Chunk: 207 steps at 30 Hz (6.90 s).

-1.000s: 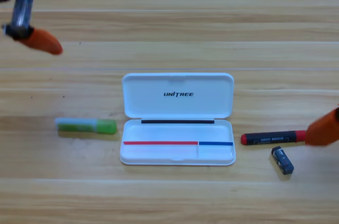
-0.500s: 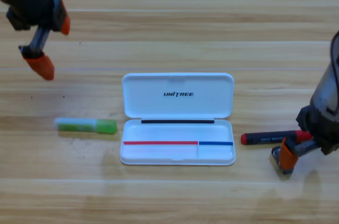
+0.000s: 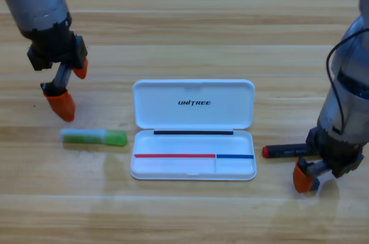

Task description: Clean up eraser and pencils

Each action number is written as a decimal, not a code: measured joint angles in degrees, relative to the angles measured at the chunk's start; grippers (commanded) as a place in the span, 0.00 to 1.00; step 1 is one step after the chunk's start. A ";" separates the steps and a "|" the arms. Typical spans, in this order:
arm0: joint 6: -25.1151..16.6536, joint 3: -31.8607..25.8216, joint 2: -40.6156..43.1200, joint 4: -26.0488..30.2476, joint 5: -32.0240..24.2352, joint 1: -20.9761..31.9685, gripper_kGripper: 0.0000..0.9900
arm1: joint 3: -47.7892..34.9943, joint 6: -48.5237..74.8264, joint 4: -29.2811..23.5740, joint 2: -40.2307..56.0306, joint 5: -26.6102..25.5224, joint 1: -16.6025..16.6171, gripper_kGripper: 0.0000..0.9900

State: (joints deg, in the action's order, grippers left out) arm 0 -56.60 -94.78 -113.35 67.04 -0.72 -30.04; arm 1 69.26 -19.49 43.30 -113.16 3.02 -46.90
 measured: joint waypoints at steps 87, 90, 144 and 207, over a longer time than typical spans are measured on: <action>-4.97 18.68 1.81 -21.01 5.64 0.00 0.00 | 36.52 60.48 21.52 -17.09 -5.80 -3.40 0.87; -3.86 14.69 4.73 -16.29 5.64 0.00 0.00 | 34.91 60.48 21.52 -15.66 -5.97 -3.40 0.87; 15.91 -5.12 -10.18 -6.63 -0.18 -20.48 0.00 | 14.97 74.57 5.86 -9.63 -6.22 9.18 0.00; 17.14 -4.27 -7.30 -5.51 4.28 -20.29 1.00 | 27.05 67.73 15.32 -1.67 -8.52 2.15 0.00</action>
State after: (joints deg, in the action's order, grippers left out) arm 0 -39.47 -99.04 -120.65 61.52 3.56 -50.33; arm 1 96.32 48.24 58.62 -114.84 -5.50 -44.75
